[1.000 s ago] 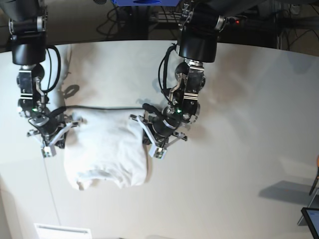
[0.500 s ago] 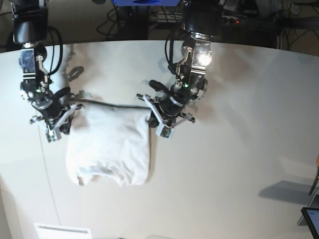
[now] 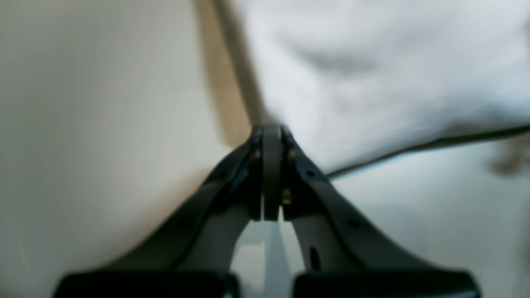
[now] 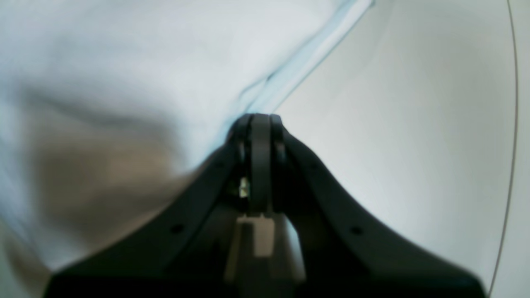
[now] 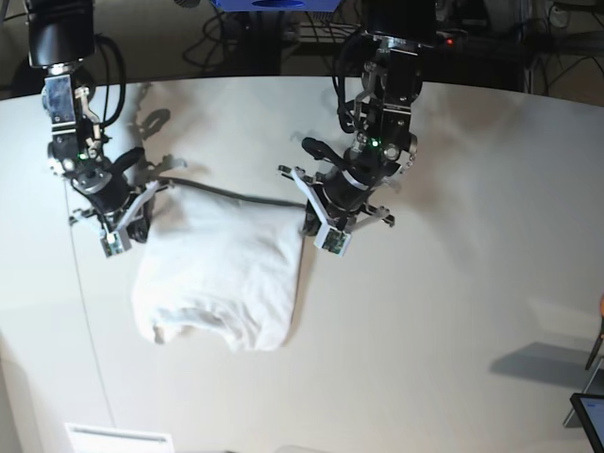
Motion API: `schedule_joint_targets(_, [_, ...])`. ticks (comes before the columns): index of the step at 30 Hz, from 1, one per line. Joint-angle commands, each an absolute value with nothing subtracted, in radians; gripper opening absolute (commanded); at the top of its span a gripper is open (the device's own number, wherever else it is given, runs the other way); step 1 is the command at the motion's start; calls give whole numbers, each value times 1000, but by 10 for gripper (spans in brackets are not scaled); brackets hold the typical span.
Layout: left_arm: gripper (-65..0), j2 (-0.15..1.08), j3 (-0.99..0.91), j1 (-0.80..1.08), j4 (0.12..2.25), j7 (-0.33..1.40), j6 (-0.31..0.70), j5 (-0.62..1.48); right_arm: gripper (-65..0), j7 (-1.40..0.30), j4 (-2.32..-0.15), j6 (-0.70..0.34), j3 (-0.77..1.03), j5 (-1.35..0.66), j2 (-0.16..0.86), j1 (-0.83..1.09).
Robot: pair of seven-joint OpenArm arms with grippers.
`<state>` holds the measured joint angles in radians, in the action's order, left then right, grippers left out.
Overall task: Fold the T-shirt properly
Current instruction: 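Pinch the folded shirt's edge with both grippers and drag it toward the robot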
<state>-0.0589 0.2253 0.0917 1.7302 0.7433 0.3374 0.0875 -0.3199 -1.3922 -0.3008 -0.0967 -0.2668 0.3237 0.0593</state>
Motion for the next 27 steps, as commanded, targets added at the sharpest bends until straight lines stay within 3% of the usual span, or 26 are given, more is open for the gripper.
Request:
schedule_joint_targets(1, [-650,-56,196,82,1782,725,325,87,-647,-297,-1412,-302,-94,-275,337,48])
schedule_joint_targets(5, [-650,-58,137,18,1797,776,325,81,-647,-297,-1409,-300,-91,-275,340,45])
schedule_joint_targets(16, [-650,-105,125,-211,1466,779,323,84,-647,-297,-1408,-302,-87,-33,275,2])
schedule_joint_targets(27, [-650,-127,128,-217,1372,757,275,82,-647,-369,-1403,-306,15,-24,257,-84])
